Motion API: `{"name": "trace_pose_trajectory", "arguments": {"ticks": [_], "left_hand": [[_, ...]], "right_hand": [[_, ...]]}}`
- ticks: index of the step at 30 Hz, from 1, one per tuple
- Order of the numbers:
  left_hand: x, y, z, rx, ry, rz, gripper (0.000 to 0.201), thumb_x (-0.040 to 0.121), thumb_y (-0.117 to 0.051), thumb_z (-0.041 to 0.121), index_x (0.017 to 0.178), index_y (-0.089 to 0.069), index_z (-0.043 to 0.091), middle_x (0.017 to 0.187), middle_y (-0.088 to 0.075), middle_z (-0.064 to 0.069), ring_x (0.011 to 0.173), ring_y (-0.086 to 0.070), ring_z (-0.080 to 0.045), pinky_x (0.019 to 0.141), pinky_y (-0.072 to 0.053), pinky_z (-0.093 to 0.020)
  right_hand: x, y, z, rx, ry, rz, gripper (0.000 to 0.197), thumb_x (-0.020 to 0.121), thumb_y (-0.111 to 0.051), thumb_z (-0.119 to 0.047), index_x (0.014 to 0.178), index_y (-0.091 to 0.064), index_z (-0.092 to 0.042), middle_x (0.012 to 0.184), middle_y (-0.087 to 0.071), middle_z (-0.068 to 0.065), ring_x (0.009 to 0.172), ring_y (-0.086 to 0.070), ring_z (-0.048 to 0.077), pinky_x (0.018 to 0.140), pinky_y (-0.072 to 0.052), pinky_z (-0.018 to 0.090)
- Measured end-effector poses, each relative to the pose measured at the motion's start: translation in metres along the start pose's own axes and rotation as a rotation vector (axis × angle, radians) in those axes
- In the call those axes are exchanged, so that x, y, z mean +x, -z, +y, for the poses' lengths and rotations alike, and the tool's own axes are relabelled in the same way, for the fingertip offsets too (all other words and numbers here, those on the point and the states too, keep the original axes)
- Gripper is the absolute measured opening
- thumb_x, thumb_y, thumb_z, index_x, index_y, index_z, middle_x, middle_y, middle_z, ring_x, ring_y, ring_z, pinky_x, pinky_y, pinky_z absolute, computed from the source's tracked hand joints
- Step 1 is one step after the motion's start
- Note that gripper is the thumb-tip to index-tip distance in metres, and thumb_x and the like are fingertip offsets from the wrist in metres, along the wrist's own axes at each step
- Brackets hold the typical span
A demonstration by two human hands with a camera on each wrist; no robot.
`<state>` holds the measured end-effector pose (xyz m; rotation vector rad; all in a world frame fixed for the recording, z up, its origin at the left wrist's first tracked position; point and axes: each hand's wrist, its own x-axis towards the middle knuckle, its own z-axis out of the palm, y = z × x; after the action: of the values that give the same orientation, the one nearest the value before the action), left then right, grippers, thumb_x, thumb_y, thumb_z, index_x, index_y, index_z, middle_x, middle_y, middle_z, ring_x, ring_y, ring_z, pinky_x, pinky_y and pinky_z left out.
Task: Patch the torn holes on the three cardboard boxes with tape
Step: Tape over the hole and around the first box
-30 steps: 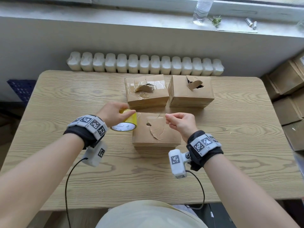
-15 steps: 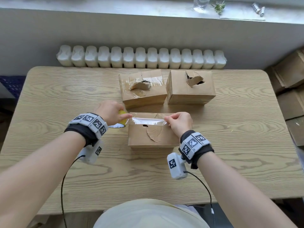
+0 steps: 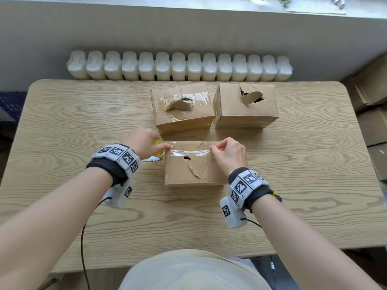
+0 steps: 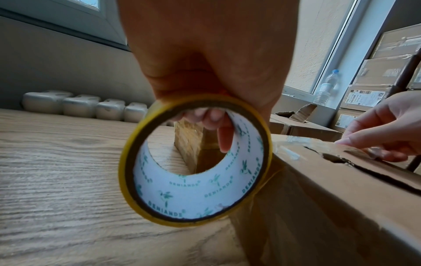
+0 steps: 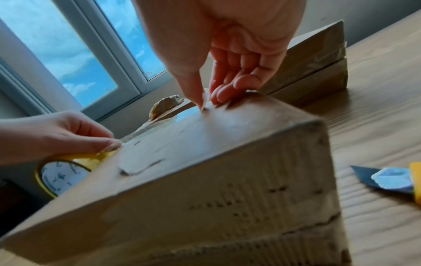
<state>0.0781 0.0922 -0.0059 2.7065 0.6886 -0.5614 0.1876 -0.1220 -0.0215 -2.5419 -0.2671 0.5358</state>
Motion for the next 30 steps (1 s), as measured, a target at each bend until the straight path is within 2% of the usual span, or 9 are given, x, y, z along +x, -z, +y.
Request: {"name": "trace_pose_trajectory", "arguments": {"ticks": [4, 6, 8, 11, 12, 14, 17, 23, 30], "left_hand": [[0.0, 0.001, 0.002, -0.022, 0.024, -0.012, 0.039, 0.083, -0.05, 0.067, 0.076, -0.055, 0.029, 0.07, -0.045, 0.008, 0.08, -0.048, -0.017, 0.066, -0.035, -0.029], [0.001, 0.001, 0.003, -0.032, 0.022, -0.013, 0.04, 0.082, -0.05, 0.066, 0.077, -0.057, 0.027, 0.068, -0.045, 0.008, 0.079, -0.049, -0.018, 0.064, -0.035, -0.029], [0.002, 0.0, 0.002, -0.038, 0.012, -0.009, 0.041, 0.082, -0.052, 0.065, 0.077, -0.057, 0.025, 0.068, -0.045, 0.008, 0.079, -0.05, -0.019, 0.063, -0.035, -0.029], [0.004, -0.002, 0.001, -0.053, 0.012, 0.0, 0.041, 0.081, -0.053, 0.065, 0.076, -0.059, 0.025, 0.066, -0.045, 0.009, 0.078, -0.05, -0.019, 0.062, -0.034, -0.028], [0.004, -0.002, 0.001, -0.054, 0.015, 0.0, 0.042, 0.081, -0.053, 0.066, 0.076, -0.06, 0.025, 0.067, -0.046, 0.009, 0.078, -0.05, -0.019, 0.062, -0.035, -0.028], [0.005, -0.004, 0.0, -0.051, 0.026, 0.008, 0.044, 0.079, -0.053, 0.068, 0.078, -0.062, 0.025, 0.07, -0.049, 0.006, 0.079, -0.05, -0.02, 0.065, -0.036, -0.029], [0.004, -0.005, 0.0, -0.032, 0.01, 0.034, 0.046, 0.079, -0.051, 0.07, 0.078, -0.061, 0.026, 0.076, -0.053, 0.001, 0.084, -0.054, -0.022, 0.068, -0.038, -0.03], [0.0, -0.009, 0.0, -0.013, 0.012, 0.055, 0.053, 0.081, -0.048, 0.069, 0.094, -0.069, 0.022, 0.096, -0.067, -0.006, 0.097, -0.059, -0.026, 0.069, -0.039, -0.031], [0.0, -0.01, 0.0, -0.035, 0.031, 0.022, 0.053, 0.082, -0.047, 0.069, 0.092, -0.068, 0.021, 0.085, -0.061, -0.007, 0.092, -0.059, -0.029, 0.068, -0.039, -0.031]], "right_hand": [[-0.005, -0.006, 0.002, -0.076, 0.086, 0.084, 0.018, 0.088, -0.061, -0.033, 0.085, -0.056, -0.015, 0.097, -0.058, 0.003, 0.096, -0.054, 0.023, 0.076, -0.037, 0.028], [-0.009, -0.012, 0.003, -0.082, 0.138, 0.142, 0.021, 0.088, -0.061, -0.028, 0.099, -0.054, -0.011, 0.105, -0.053, 0.007, 0.103, -0.05, 0.025, 0.084, -0.037, 0.03], [-0.011, -0.014, 0.002, -0.013, 0.112, 0.183, 0.044, 0.087, -0.063, -0.023, 0.121, -0.043, -0.005, 0.119, -0.048, 0.012, 0.111, -0.046, 0.027, 0.092, -0.038, 0.034], [-0.013, -0.012, 0.001, -0.114, 0.22, 0.263, 0.051, 0.089, -0.057, -0.012, 0.134, -0.037, -0.004, 0.131, -0.043, 0.014, 0.12, -0.042, 0.028, 0.099, -0.037, 0.036], [-0.014, -0.013, -0.001, -0.173, 0.329, 0.228, 0.052, 0.091, -0.053, -0.013, 0.138, -0.035, -0.004, 0.138, -0.04, 0.014, 0.127, -0.039, 0.027, 0.105, -0.035, 0.038], [-0.021, -0.018, -0.011, -0.276, 0.565, -0.004, 0.059, 0.097, -0.045, -0.026, 0.148, -0.021, -0.009, 0.156, -0.018, 0.009, 0.144, -0.015, 0.021, 0.118, -0.014, 0.038], [-0.032, -0.038, -0.017, -0.497, 0.752, -0.313, 0.07, 0.098, -0.027, -0.05, 0.151, 0.004, -0.017, 0.158, 0.013, -0.003, 0.144, 0.013, 0.01, 0.119, 0.005, 0.034], [-0.027, -0.047, 0.0, -0.658, 0.781, -0.327, 0.078, 0.091, -0.013, -0.063, 0.148, 0.015, -0.017, 0.154, 0.023, -0.006, 0.143, 0.016, 0.007, 0.119, 0.006, 0.032], [-0.023, -0.022, 0.027, -0.615, 0.611, -0.313, 0.088, 0.085, -0.006, -0.07, 0.147, 0.019, -0.013, 0.149, 0.03, -0.003, 0.138, 0.026, 0.006, 0.115, 0.014, 0.026]]}}
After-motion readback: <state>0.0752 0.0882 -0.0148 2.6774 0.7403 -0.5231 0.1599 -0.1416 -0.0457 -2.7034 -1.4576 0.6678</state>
